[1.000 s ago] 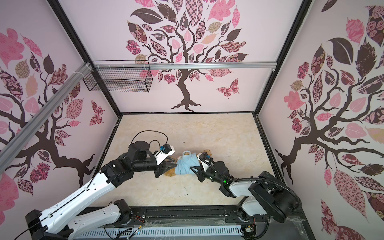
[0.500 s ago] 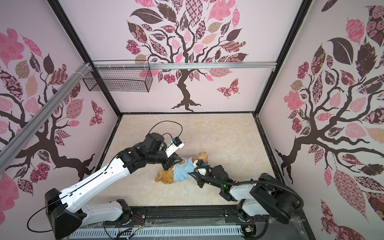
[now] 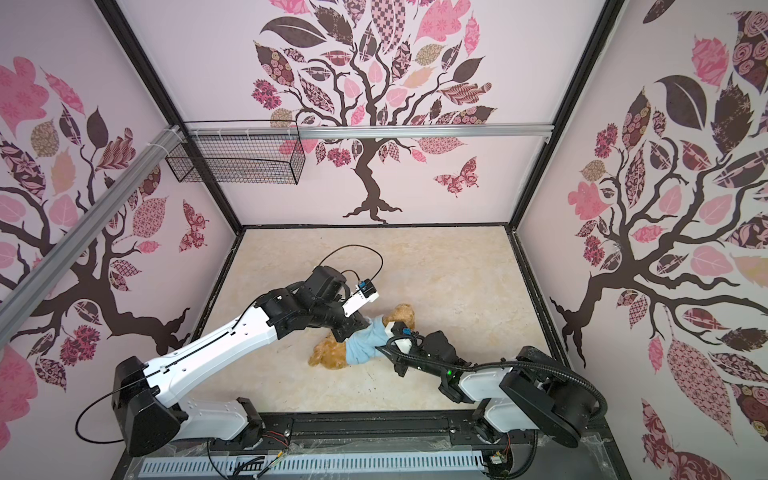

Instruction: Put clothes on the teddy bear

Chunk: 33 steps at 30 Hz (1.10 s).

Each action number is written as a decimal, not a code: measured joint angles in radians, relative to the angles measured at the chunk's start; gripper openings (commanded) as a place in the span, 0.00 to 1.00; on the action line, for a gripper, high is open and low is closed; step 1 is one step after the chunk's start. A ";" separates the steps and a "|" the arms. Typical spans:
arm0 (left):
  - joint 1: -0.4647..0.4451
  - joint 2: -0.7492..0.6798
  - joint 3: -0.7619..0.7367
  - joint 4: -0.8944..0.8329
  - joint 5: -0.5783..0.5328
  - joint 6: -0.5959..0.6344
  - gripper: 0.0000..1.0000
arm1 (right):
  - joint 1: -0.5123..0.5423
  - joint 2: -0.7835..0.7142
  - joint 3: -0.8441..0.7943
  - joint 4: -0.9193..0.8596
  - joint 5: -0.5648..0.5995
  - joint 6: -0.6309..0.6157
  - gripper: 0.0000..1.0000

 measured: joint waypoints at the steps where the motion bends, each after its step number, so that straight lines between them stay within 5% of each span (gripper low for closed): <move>1: 0.002 0.000 0.000 0.000 0.002 -0.003 0.16 | 0.001 0.000 0.000 0.000 0.001 0.000 0.00; 14: 0.041 -0.004 0.000 -0.002 0.060 -0.043 0.16 | 0.005 0.000 0.000 0.002 0.002 0.001 0.00; 33: -0.004 0.086 0.009 -0.063 -0.008 0.022 0.39 | 0.010 0.000 0.000 -0.023 0.000 0.002 0.00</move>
